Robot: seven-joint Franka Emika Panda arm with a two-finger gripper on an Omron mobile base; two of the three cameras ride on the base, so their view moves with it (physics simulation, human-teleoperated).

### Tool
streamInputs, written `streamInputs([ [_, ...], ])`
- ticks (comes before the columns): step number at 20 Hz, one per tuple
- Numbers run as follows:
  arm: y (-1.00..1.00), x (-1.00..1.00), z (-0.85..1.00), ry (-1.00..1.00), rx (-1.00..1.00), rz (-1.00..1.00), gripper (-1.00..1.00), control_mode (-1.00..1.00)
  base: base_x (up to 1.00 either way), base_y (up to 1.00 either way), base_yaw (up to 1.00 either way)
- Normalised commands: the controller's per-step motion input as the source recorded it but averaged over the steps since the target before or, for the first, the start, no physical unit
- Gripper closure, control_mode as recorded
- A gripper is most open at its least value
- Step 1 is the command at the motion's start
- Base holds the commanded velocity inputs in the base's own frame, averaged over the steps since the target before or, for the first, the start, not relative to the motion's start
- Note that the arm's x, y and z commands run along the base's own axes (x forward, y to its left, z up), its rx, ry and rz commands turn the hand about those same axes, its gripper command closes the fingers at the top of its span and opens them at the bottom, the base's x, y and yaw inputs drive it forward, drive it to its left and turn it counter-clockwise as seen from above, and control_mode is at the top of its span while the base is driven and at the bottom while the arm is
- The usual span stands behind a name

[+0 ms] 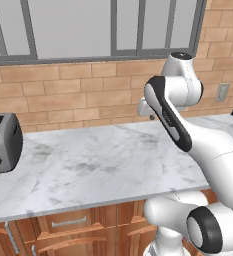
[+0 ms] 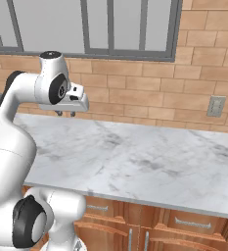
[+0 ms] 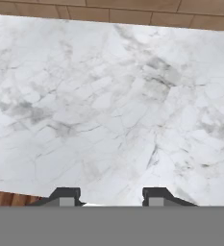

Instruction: Take a straw from the drawer in front and place it inside the glass cup on the dining counter.

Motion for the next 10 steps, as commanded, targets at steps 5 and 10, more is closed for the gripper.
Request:
streamInputs([
  [5,0.00,0.00,0.00,0.00,0.00,0.00,-1.00,1.00,0.00,0.00,0.00],
  [10,0.00,0.00,0.00,0.00,0.00,0.00,-1.00,1.00,0.00,0.00,0.00],
])
